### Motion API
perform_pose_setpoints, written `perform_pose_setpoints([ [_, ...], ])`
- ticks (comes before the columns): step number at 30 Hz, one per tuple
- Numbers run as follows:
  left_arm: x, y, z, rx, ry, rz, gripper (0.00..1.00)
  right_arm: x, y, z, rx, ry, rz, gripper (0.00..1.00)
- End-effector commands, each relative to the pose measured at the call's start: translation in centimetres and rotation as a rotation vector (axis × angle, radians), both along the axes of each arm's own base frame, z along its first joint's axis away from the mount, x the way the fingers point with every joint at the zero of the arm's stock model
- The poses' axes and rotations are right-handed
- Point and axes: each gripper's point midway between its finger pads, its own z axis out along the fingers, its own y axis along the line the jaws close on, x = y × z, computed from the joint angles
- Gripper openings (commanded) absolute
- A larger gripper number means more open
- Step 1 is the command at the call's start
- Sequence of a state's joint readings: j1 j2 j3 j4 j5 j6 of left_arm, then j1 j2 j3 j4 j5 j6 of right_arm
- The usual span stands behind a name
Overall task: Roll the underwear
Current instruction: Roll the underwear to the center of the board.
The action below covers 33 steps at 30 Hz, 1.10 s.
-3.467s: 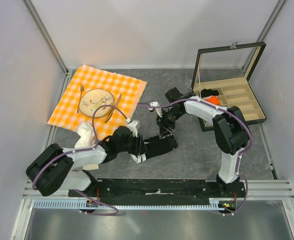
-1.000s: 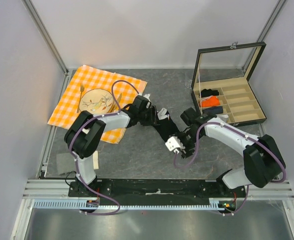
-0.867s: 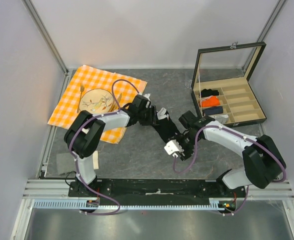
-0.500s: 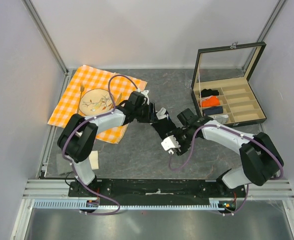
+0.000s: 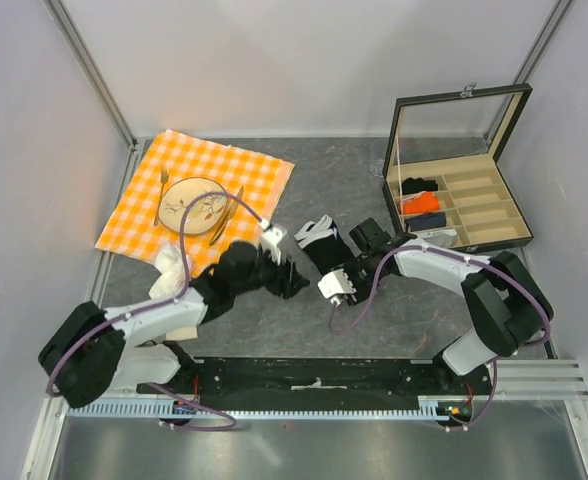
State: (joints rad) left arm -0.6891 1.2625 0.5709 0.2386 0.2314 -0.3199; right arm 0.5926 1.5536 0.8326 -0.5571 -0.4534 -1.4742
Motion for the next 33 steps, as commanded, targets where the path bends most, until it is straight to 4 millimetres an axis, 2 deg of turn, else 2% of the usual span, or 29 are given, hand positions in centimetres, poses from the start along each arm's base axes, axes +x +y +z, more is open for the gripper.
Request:
perform_pose_setpoints([
  [1,-4.2,-1.8,2.3,-0.086,-0.321,-0.147,0.66,0.1,-1.5,-3.1,-0.099,0.036,-0.043,0.58],
  [4,-7.9,-2.2,1.8,-0.112,-0.436,-0.238,0.66,0.3,-1.5,-3.2,-0.123,0.078,-0.083,0.44],
  [7,-10.6,-2.4,1.0,-0.097,-0.517,-0.314,0.65,-0.4,-1.7,-3.4,-0.158,0.164,-0.119,0.27],
  [10,-12.0,-2.6,-0.1,-0.067,-0.545,-0.361,0.66,-1.9,-1.8,-3.2,-0.183,0.268,-0.148,0.11],
  [11,-12.0,-2.7,-0.3,-0.053,-0.560,-0.365,0.66,-2.5,-1.9,-3.1,-0.188,0.304,-0.149,0.10],
  [16,-13.0,-3.9,-0.2,0.003,-0.650,-0.391,0.67,-7.3,-1.2,-0.7,-0.182,0.614,-0.180,0.08],
  [17,-13.0,-4.3,0.4,0.005,-0.676,-0.398,0.67,-7.9,-1.0,-0.3,-0.180,0.655,-0.191,0.08],
  [19,-13.5,-5.0,-0.3,0.027,-0.680,-0.425,0.67,-9.2,-0.4,0.6,-0.164,0.749,-0.214,0.08],
  [20,-13.5,-5.6,0.2,0.024,-0.698,-0.426,0.67,-9.5,-0.2,0.8,-0.171,0.783,-0.252,0.08],
  [22,-13.8,-6.2,-0.9,0.057,-0.695,-0.450,0.68,-10.1,0.1,0.8,-0.177,0.833,-0.272,0.08],
  [23,-13.7,-6.8,-0.6,0.055,-0.704,-0.446,0.68,-10.4,0.4,1.0,-0.171,0.864,-0.292,0.08],
  [24,-13.7,-7.2,-0.9,0.067,-0.706,-0.451,0.68,-10.4,0.5,0.9,-0.170,0.878,-0.304,0.08],
  [25,-13.9,-7.5,-2.0,0.095,-0.696,-0.471,0.68,-10.3,0.8,0.8,-0.169,0.888,-0.309,0.08],
  [27,-13.8,-8.5,-1.7,0.095,-0.708,-0.472,0.68,-10.1,0.8,0.4,-0.188,0.897,-0.353,0.08],
  [28,-13.9,-8.9,-2.6,0.119,-0.699,-0.487,0.69,-9.6,1.2,0.3,-0.179,0.888,-0.365,0.08],
  [29,-13.8,-9.6,-2.3,0.115,-0.709,-0.490,0.68,-9.5,1.3,0.2,-0.181,0.889,-0.379,0.09],
  [33,-13.4,-10.9,-3.6,0.160,-0.707,-0.493,0.69,-8.9,1.8,-0.2,-0.189,0.906,-0.416,0.11],
])
